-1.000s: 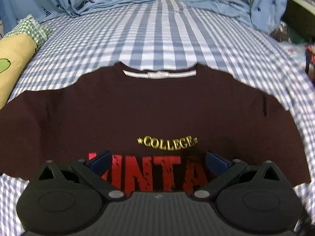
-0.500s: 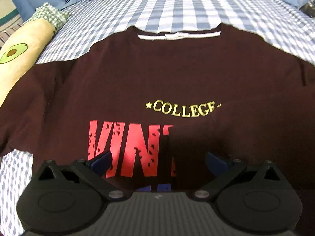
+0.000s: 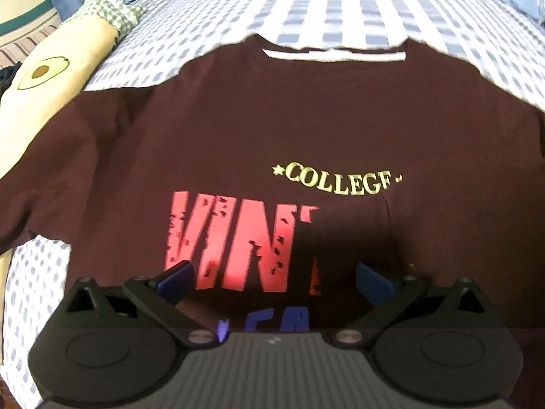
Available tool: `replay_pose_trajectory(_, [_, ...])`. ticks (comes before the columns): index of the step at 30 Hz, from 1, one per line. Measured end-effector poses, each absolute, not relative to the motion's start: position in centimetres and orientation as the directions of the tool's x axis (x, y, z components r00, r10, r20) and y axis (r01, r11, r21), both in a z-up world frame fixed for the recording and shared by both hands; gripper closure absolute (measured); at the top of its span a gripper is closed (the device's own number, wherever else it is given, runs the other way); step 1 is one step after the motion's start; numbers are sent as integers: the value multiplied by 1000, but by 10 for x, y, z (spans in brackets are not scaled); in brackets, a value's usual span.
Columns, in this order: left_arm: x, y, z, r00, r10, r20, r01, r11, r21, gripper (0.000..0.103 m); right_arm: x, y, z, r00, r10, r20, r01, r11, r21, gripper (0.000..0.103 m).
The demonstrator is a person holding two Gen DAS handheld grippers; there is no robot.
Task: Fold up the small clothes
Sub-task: 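Lay the held sleeve across the sweatshirt front and open the right tool, then grasp the other sleeve cuff near the avocado pillow with the left tool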
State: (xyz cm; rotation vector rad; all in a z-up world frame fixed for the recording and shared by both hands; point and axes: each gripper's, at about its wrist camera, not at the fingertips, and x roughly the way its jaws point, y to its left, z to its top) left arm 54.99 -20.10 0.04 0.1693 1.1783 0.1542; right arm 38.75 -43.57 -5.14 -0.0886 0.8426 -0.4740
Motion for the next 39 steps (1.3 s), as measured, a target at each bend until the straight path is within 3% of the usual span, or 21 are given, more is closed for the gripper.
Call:
replay_pose_trajectory(11, [547,-111,71,410,194,-891,-180,975,129,1,389,-358,31,672,-239,-701,279,958,-59,1])
replay_pose_trajectory(22, [509,119,71,376,318,-870,-408,900,153,1,438,-200,83,714,42,-699,59,991,120,1])
replay_pose_trajectory(31, [470,302,80,345,514,-786,-664,725,183,1,452,-79,112,710,126,-693,-71,992,107,1])
replay_pose_trajectory(35, [464,349,72,356,511,-782,-698,702,141,1,453,-40,115,697,146,-702,-135,988,71,0])
replay_pose_trajectory(39, [464,365,67,406,459,-790,-676,733,78,10,447,-23,115,688,158,-709,-179,983,44,0])
